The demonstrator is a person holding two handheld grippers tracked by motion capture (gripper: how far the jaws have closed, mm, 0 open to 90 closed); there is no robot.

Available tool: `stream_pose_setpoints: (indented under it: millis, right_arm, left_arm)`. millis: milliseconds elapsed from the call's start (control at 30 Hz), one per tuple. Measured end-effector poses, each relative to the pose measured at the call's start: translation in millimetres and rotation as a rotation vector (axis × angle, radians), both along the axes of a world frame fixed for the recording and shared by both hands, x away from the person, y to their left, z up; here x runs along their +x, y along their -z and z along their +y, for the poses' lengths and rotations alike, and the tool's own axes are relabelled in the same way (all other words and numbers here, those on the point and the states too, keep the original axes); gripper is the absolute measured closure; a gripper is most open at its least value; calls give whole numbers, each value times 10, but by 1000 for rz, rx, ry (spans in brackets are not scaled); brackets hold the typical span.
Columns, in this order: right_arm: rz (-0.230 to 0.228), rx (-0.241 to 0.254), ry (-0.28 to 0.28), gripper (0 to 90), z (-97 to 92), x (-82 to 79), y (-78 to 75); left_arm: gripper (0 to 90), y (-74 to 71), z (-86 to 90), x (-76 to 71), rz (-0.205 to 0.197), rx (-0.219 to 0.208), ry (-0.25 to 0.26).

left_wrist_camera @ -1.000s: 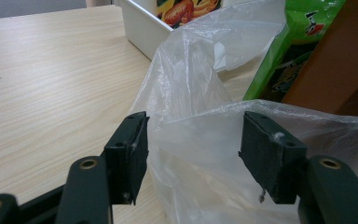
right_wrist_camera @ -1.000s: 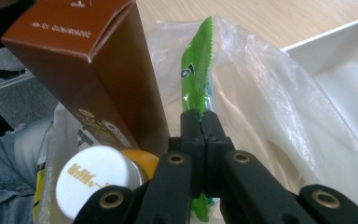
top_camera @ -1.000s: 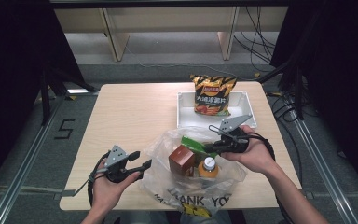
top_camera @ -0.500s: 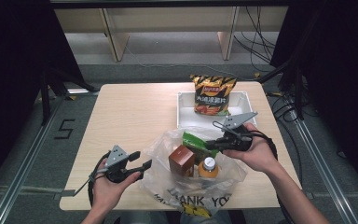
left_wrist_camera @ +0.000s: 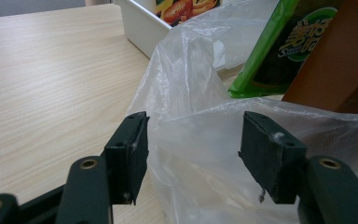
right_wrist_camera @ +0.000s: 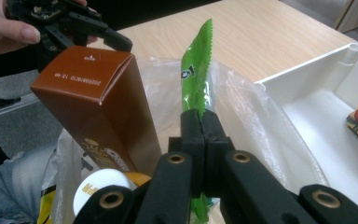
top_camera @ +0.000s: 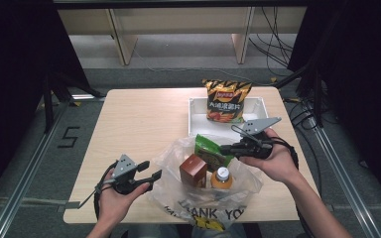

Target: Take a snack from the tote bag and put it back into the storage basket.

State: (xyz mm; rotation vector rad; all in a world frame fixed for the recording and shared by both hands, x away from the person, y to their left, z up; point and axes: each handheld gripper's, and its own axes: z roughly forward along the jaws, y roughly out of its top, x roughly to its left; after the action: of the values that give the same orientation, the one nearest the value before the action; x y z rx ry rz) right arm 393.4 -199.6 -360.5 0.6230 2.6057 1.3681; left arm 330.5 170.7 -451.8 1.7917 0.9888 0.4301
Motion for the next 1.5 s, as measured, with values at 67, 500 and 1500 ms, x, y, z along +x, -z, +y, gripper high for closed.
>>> stream_pose_setpoints:
  millis: [67, 500, 1500]
  right_arm:
    - [-39, 11, 0, 900, -3, 23, 1]
    - [-41, 47, 34, 900, -74, -5, -94]
    - [-123, 140, 84, 900, -183, -11, -224]
  left_arm:
    - [412, -1, 3, -1, -2, 0, -2]
    - [414, 9, 7, -7, 4, 5, -10]
    - [415, 19, 0, -13, 5, 6, -12]
